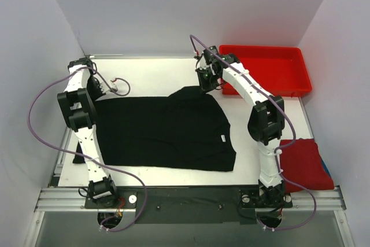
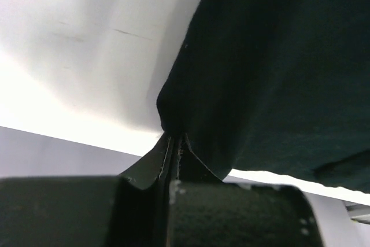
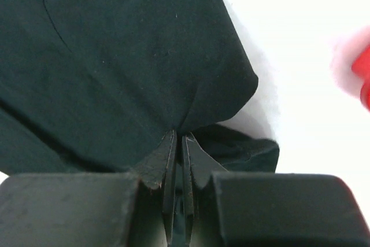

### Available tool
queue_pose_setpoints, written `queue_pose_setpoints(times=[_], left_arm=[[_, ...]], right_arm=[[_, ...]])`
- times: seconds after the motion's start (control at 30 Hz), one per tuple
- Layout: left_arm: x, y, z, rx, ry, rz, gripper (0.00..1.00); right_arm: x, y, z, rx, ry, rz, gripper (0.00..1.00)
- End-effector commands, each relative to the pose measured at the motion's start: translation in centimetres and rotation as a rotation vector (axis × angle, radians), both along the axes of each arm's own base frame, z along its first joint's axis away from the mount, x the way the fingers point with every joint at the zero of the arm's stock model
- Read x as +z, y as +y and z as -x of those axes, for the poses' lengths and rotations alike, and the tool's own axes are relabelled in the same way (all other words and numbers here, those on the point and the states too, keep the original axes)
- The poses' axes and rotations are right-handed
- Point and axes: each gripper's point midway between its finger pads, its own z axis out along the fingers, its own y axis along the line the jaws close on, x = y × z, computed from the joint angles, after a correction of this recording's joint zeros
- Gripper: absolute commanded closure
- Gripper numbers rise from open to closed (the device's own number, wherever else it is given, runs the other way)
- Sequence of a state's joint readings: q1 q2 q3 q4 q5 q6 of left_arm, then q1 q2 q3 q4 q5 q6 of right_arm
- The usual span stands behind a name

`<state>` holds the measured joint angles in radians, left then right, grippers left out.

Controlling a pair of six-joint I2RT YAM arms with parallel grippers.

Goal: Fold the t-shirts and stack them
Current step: Grap the side of the flattened tshirt furthest away from the robot with both arms, then fold the other side of the tshirt into a rectangle

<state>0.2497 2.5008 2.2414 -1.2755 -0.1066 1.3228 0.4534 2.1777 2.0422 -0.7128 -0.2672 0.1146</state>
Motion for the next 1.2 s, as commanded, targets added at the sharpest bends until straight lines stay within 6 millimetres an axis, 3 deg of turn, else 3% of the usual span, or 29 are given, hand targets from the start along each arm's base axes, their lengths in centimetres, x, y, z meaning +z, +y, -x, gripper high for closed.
queue_pose_setpoints(times=[0.0, 0.03, 0.07, 0.1, 0.13, 0.17, 0.2, 0.23, 0.27, 0.3, 0.37, 0.5, 0.67, 0.8, 0.93, 1.0, 1.07, 1.1, 1.13, 1.17], left_arm=[[6.1, -0.7, 1.8, 0.052, -0.118, 0.011, 1.0], [4.8, -1.1, 2.6, 0.031, -0.11, 0.013, 1.0], [7.4, -1.3, 2.9, 0.019, -0.181, 0.008, 1.0], [5.6, -1.8, 4.3, -0.008, -0.163, 0.016, 1.0], [8.6, -1.9, 3.8, -0.03, -0.278, -0.007, 1.0], [7.0, -2.5, 6.3, -0.055, -0.234, 0.007, 1.0], [9.1, -2.7, 6.1, -0.074, -0.321, -0.013, 1.0], [8.6, -3.4, 8.6, -0.1, -0.305, -0.007, 1.0], [8.4, -3.5, 9.3, -0.119, -0.314, -0.018, 1.0], [7.4, -3.9, 11.0, -0.145, -0.296, -0.021, 1.0], [5.9, -3.8, 12.3, -0.156, -0.301, -0.051, 1.0], [6.2, -2.7, 10.9, -0.08, -0.397, -0.104, 1.0], [10.9, -1.6, 6.3, -0.026, -0.67, -0.162, 1.0], [15.6, -2.3, 2.6, 0.074, -0.857, -0.072, 1.0], [15.4, -1.8, 1.0, 0.128, -0.902, -0.065, 1.0], [14.7, -1.8, 1.2, 0.127, -0.889, -0.063, 1.0], [14.3, -2.1, 2.2, 0.106, -0.877, -0.064, 1.0], [13.1, -2.3, 3.0, 0.086, -0.858, -0.067, 1.0], [13.4, -2.4, 3.6, 0.069, -0.868, -0.075, 1.0], [12.3, -2.8, 4.6, 0.043, -0.839, -0.076, 1.0]], right_arm=[[4.4, -1.8, 4.1, 0.011, -0.023, -0.007, 1.0], [4.4, -1.9, 4.8, 0.018, -0.017, -0.008, 1.0], [3.8, -2.2, 6.5, 0.031, 0.015, 0.0, 1.0], [3.7, -2.3, 7.4, 0.041, 0.023, 0.004, 1.0], [3.0, -3.0, 9.2, 0.047, 0.048, 0.026, 1.0], [1.3, -3.8, 10.8, 0.041, 0.092, 0.066, 1.0], [1.8, -4.2, 11.5, 0.034, 0.081, 0.067, 1.0], [0.2, -4.7, 13.0, 0.022, 0.128, 0.088, 1.0], [0.3, -5.1, 13.6, 0.01, 0.123, 0.083, 1.0], [-1.0, -5.4, 14.8, -0.008, 0.164, 0.086, 1.0], [-2.4, -5.5, 16.1, -0.024, 0.185, 0.079, 1.0], [-4.9, -5.9, 17.0, -0.086, 0.223, 0.094, 1.0], [-6.1, -6.3, 17.6, -0.128, 0.243, 0.105, 1.0], [-4.6, -6.1, 14.4, -0.168, 0.157, 0.107, 1.0], [-3.1, -6.0, 10.1, -0.227, 0.115, 0.056, 1.0], [-2.6, -6.2, 9.1, -0.233, 0.107, 0.048, 1.0], [-2.3, -5.8, 9.4, -0.202, 0.105, 0.046, 1.0], [-2.2, -5.8, 9.8, -0.192, 0.106, 0.048, 1.0], [-2.8, -5.6, 10.9, -0.168, 0.123, 0.065, 1.0], [-2.7, -5.5, 11.4, -0.159, 0.122, 0.063, 1.0]])
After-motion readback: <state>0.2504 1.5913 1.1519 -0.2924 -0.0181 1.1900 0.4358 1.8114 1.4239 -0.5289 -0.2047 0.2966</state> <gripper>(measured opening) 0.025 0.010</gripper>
